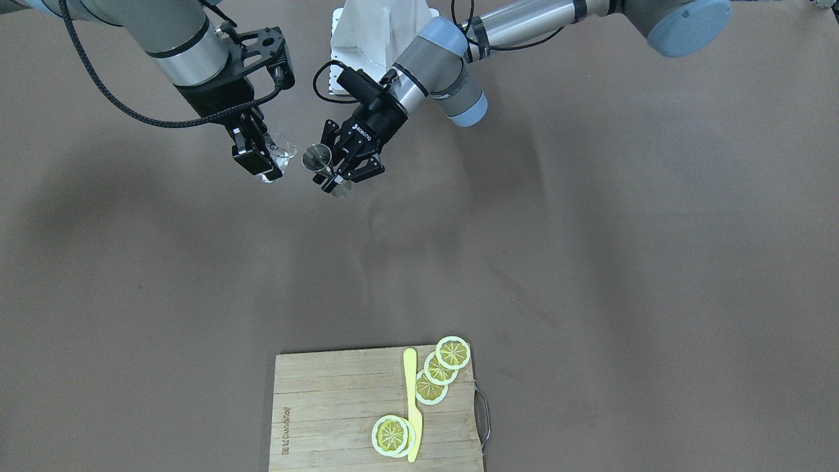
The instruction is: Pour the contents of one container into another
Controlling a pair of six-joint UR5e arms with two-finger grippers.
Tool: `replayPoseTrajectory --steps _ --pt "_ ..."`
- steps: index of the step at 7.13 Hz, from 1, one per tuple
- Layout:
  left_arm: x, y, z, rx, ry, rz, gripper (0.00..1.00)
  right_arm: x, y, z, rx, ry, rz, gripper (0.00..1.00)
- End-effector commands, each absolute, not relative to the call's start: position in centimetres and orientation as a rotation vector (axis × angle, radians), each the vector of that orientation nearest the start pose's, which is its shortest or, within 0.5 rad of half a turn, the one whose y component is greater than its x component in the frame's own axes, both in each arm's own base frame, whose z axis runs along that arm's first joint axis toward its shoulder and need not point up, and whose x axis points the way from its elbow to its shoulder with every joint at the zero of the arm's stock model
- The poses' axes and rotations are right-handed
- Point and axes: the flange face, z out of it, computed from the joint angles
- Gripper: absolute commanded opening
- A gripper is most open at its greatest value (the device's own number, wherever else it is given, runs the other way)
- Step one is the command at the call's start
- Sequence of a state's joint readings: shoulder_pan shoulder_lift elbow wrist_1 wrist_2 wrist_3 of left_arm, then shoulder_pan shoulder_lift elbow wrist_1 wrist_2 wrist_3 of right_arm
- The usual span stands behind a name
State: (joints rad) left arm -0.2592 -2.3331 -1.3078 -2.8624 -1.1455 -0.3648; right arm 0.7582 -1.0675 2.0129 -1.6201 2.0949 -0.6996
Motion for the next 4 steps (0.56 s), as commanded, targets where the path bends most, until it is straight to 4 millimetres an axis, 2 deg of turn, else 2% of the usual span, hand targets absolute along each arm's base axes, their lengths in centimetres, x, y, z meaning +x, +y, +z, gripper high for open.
replayPoseTrajectory --steps 1,4 --pt "63.67 -34.94 16.54 1.399 1.098 0.305 0.00 -35.61 -44.81 18.77 0.929 -0.581 -1.602 0.00" --pt "63.67 -34.94 16.54 1.399 1.098 0.305 0.00 -35.73 -44.41 18.88 0.890 -0.558 -1.603 0.00"
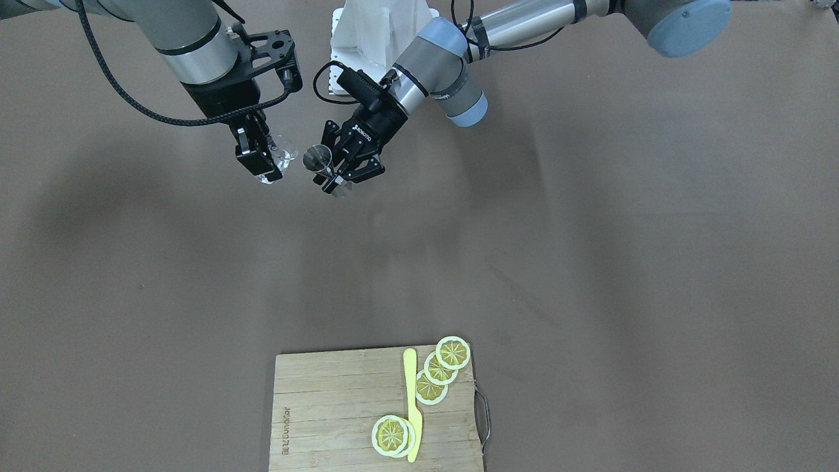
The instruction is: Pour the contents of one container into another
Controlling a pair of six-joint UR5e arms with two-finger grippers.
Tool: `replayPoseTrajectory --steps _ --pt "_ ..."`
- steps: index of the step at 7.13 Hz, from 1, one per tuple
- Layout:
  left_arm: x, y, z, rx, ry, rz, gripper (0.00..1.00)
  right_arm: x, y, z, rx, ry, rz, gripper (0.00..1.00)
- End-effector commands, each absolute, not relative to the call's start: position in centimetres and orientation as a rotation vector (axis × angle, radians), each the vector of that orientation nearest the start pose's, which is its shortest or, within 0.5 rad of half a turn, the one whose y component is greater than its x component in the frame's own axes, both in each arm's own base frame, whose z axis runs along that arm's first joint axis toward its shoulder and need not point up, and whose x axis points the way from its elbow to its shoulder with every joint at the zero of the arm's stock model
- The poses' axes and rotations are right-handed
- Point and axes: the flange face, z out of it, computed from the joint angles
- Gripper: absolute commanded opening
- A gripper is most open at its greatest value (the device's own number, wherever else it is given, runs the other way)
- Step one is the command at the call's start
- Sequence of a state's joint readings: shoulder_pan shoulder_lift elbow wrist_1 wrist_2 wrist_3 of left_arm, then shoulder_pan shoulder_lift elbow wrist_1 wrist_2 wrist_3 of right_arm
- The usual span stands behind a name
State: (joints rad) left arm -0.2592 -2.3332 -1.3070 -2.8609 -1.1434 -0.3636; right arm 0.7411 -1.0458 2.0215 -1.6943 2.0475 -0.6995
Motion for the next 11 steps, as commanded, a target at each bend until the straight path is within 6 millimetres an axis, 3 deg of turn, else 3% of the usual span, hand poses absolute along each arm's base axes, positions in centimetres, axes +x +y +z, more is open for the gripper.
replayPoseTrajectory --steps 1,11 --pt "63.7 -34.9 16.4 1.400 1.099 0.304 0.00 -35.6 -44.3 18.9 0.874 -0.554 -1.603 0.00" --pt "63.7 -34.9 16.3 1.400 1.099 0.304 0.00 -37.6 -42.9 17.8 0.801 -0.510 -1.632 0.00"
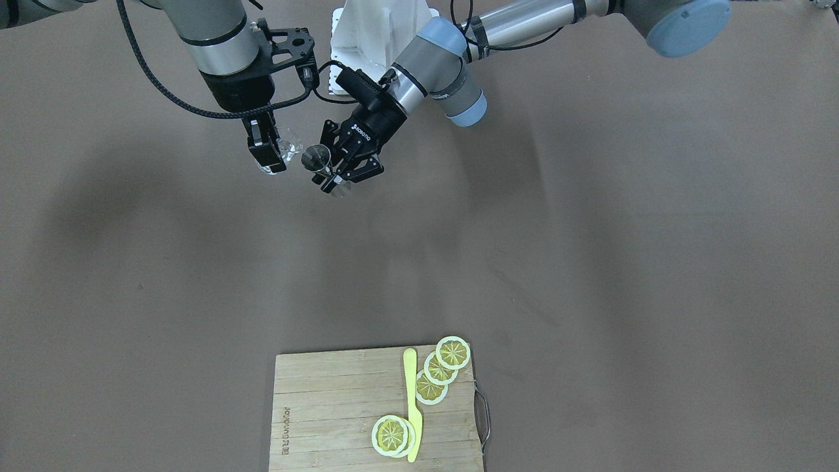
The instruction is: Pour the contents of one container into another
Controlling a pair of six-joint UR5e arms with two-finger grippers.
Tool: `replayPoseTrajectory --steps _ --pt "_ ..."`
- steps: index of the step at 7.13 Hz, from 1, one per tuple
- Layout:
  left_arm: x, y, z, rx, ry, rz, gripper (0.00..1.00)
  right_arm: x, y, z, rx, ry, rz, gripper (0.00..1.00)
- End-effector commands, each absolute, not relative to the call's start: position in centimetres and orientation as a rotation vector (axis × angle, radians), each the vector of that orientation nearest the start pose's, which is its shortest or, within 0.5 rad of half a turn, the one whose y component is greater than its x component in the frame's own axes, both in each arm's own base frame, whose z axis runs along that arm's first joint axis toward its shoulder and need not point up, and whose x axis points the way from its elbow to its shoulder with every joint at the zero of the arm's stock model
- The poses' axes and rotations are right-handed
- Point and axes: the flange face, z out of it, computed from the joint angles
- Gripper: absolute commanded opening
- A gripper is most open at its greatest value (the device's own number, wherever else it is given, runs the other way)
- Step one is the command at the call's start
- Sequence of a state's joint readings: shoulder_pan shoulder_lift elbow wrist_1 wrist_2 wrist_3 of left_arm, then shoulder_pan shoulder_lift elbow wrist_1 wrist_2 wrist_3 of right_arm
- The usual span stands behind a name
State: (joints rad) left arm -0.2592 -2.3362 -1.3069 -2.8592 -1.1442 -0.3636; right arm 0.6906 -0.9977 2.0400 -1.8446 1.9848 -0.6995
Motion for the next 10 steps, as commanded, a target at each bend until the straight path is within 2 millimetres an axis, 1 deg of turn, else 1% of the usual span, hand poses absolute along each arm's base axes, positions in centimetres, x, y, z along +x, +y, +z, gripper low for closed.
replayPoseTrajectory --steps 1,5,8,10 --pt "63.7 -34.9 16.3 1.401 1.101 0.303 0.00 -37.7 -43.0 17.6 0.793 -0.508 -1.633 0.00" --pt "63.7 -34.9 16.3 1.401 1.101 0.303 0.00 -37.9 -43.2 16.7 0.774 -0.490 -1.632 0.00" --pt "63.7 -34.9 16.3 1.402 1.102 0.302 0.00 -38.0 -43.3 16.7 0.758 -0.476 -1.630 0.00" --pt "63.7 -34.9 16.3 1.402 1.102 0.302 0.00 -38.4 -43.8 15.8 0.733 -0.449 -1.626 0.00"
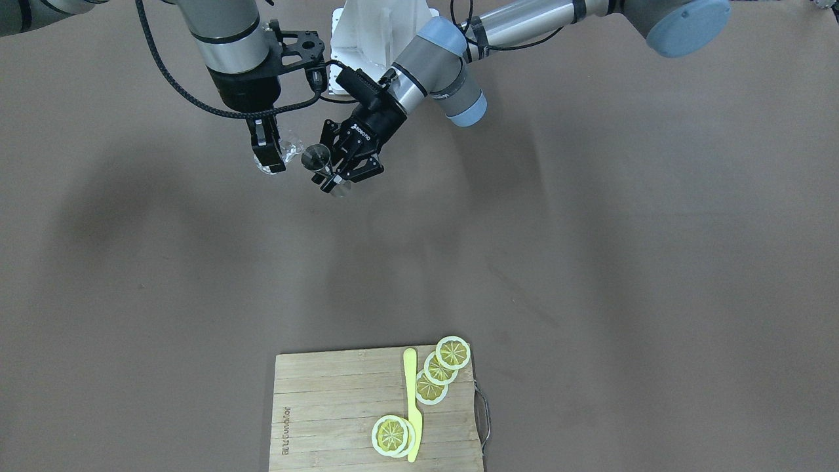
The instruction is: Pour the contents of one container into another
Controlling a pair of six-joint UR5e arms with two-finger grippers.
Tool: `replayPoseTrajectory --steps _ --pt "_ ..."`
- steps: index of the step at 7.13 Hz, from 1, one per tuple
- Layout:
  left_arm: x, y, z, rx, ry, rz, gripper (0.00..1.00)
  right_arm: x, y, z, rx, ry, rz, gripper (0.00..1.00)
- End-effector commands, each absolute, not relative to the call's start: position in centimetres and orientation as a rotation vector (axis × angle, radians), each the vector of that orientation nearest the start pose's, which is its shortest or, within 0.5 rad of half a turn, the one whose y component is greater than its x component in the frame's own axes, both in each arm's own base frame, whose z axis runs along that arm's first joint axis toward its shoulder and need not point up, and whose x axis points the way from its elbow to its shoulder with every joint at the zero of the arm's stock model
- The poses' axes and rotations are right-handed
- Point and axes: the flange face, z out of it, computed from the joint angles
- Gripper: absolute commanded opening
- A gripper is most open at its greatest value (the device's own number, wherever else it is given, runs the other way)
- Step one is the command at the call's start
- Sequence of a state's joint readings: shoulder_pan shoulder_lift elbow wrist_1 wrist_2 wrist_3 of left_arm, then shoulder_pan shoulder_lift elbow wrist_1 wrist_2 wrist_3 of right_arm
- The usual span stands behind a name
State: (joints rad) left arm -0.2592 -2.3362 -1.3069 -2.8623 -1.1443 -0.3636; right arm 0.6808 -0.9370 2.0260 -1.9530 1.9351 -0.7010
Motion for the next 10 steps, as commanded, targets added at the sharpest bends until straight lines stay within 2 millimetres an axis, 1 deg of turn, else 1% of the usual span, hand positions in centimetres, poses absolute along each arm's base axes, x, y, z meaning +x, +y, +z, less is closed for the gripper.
replayPoseTrajectory --steps 1,3,6,7,10 --pt "63.6 -34.9 16.2 1.402 1.103 0.302 0.00 -38.5 -43.8 15.9 0.725 -0.447 -1.629 0.00" --pt "63.6 -34.9 16.2 1.402 1.103 0.302 0.00 -38.5 -43.8 15.6 0.717 -0.437 -1.633 0.00" --pt "63.6 -34.9 16.2 1.403 1.104 0.301 0.00 -39.6 -44.6 14.6 0.699 -0.420 -1.650 0.00" --pt "63.6 -34.9 16.2 1.403 1.104 0.301 0.00 -40.1 -44.5 14.6 0.695 -0.398 -1.665 0.00" --pt "63.6 -34.9 16.2 1.403 1.104 0.301 0.00 -40.1 -44.5 14.6 0.691 -0.364 -1.722 0.00"
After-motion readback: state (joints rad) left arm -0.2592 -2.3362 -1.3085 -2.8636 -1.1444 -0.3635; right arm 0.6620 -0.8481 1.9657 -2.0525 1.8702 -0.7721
